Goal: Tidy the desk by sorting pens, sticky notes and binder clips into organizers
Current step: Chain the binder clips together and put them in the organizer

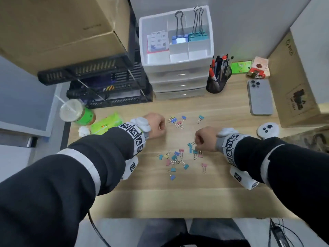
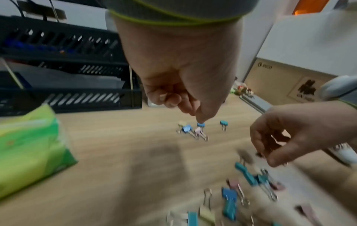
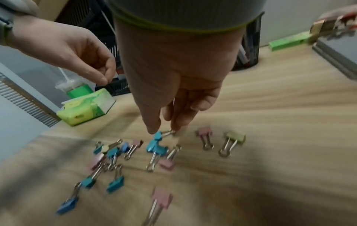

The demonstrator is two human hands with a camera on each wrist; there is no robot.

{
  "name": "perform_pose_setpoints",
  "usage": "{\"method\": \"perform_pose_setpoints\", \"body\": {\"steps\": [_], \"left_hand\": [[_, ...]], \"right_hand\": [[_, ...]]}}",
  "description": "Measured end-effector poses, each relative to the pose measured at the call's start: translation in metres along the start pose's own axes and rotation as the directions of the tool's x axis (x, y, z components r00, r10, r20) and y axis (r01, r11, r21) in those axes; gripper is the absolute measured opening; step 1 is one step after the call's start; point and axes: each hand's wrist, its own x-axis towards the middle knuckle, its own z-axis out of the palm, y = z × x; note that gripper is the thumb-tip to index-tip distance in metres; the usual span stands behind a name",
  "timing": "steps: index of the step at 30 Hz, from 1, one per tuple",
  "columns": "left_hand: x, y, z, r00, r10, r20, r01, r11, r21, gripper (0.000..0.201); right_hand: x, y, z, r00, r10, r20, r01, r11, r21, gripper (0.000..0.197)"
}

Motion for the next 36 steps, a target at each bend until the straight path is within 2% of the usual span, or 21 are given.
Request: {"method": "perform_pose_setpoints", "body": {"steps": [3,5,8,11,15,18,20,22,24,27,31,36], "left_hand": [[-0.007,0.000,0.032,0.984,0.003,0.177,-0.008,1.000,0.029,0.003],[-0.012,0.004,0.048,0.973,0.007,0.231,-0.012,1.000,0.018,0.007],[-0.020,0.012,0.075,0.966,0.021,0.259,-0.024,1.000,0.006,0.025],[-0.030,0.022,0.103,0.955,0.045,0.293,-0.066,0.996,0.061,0.024],[-0.037,0.031,0.123,0.955,-0.002,0.297,-0.026,0.995,0.092,0.030],[-0.038,0.037,0.129,0.951,-0.057,0.305,0.021,0.993,0.119,0.033],[-0.037,0.039,0.132,0.955,-0.090,0.283,0.056,0.991,0.125,0.029],[-0.036,0.042,0.133,0.956,-0.114,0.270,0.084,0.989,0.121,0.026],[-0.035,0.045,0.135,0.954,-0.134,0.266,0.108,0.988,0.113,0.022],[-0.036,0.048,0.133,0.957,-0.155,0.244,0.137,0.987,0.087,0.021],[-0.039,0.045,0.132,0.968,-0.140,0.210,0.146,0.989,-0.015,0.038],[-0.042,0.041,0.135,0.969,-0.118,0.218,0.127,0.992,-0.023,0.021]], "right_hand": [[0.007,-0.001,0.028,0.999,0.036,-0.025,-0.037,0.998,-0.043,0.034],[0.011,-0.002,0.038,0.996,0.046,-0.072,-0.052,0.996,-0.078,0.036],[0.010,-0.005,0.047,0.995,0.069,-0.070,-0.075,0.993,-0.085,0.027],[0.007,-0.007,0.053,0.990,0.133,-0.054,-0.135,0.990,-0.045,0.011],[0.000,-0.003,0.054,0.988,0.146,-0.049,-0.140,0.984,0.108,0.021],[-0.006,0.003,0.055,0.986,0.103,-0.133,-0.066,0.964,0.258,0.018],[-0.008,0.006,0.057,0.976,0.094,-0.198,-0.035,0.959,0.283,0.012],[-0.008,0.006,0.058,0.970,0.090,-0.225,-0.026,0.961,0.275,0.004],[-0.007,0.005,0.059,0.970,0.074,-0.231,-0.017,0.971,0.237,0.011],[-0.008,0.002,0.056,0.978,0.045,-0.205,-0.003,0.979,0.203,0.003],[-0.009,-0.004,0.058,0.975,-0.090,-0.204,0.109,0.991,0.081,0.020],[-0.001,-0.006,0.067,0.976,-0.107,-0.189,0.102,0.994,-0.037,0.022]]}}
